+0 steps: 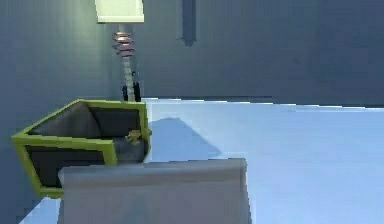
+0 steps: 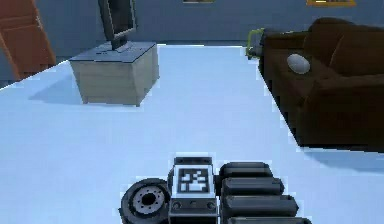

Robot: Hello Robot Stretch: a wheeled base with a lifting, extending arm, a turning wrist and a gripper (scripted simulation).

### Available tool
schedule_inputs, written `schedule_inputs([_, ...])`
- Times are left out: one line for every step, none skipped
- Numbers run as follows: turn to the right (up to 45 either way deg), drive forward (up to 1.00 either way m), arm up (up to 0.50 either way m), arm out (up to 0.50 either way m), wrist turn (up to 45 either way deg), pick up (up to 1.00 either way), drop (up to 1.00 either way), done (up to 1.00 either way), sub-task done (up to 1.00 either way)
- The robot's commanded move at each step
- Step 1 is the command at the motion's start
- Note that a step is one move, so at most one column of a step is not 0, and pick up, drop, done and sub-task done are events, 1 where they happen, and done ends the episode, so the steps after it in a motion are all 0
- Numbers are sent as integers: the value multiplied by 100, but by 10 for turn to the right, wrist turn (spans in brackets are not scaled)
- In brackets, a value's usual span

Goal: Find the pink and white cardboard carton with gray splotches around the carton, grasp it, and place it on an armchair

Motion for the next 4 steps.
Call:
schedule_inputs([0,100,0,0,0,0,0,0,0])
schedule_inputs([0,45,0,0,0,0,0,0,0])
schedule_inputs([180,0,0,0,0,0,0,0,0])
schedule_inputs([-210,0,0,0,0,0,0,0,0])
